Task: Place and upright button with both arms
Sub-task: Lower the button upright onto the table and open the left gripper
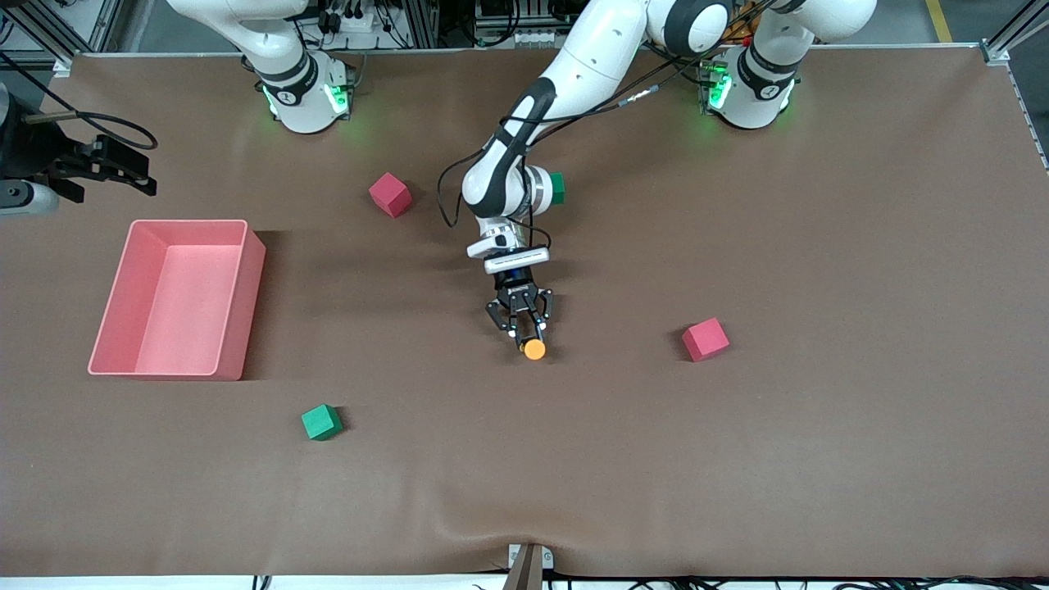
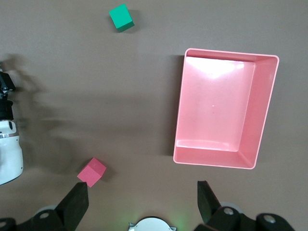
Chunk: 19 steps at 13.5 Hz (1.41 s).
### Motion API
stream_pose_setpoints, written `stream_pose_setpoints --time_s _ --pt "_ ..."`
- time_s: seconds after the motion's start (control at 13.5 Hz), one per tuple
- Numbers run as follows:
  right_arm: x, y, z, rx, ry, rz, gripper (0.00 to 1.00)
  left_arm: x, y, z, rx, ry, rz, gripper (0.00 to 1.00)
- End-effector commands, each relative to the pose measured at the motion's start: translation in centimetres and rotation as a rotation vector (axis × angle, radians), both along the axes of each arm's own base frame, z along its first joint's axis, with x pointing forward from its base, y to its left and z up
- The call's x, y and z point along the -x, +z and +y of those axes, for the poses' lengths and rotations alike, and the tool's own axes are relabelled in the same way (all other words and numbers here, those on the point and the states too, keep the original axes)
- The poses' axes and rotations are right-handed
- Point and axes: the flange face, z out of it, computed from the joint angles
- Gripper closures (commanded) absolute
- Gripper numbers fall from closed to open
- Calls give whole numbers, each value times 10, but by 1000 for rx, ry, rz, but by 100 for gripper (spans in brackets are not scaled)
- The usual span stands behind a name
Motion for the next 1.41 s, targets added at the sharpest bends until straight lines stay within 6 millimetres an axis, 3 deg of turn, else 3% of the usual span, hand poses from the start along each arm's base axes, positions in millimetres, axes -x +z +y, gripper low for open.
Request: stream_pose_setpoints --time_s 0.0,0.22,0.59,0.96,1.33 --pt "2 0 2 20 -5 -5 0 -1 -5 -5 12 -28 -33 76" --pt "2 0 3 20 -5 -5 0 0 -23 2 -21 -42 -36 76" --pt "2 0 2 20 -5 -5 0 1 -24 2 -19 -49 -40 76" --pt "1 0 3 20 -5 -7 0 9 -25 -4 -4 -54 -28 46" --pt "1 -1 6 20 0 -5 0 11 -15 -11 8 -58 -24 34"
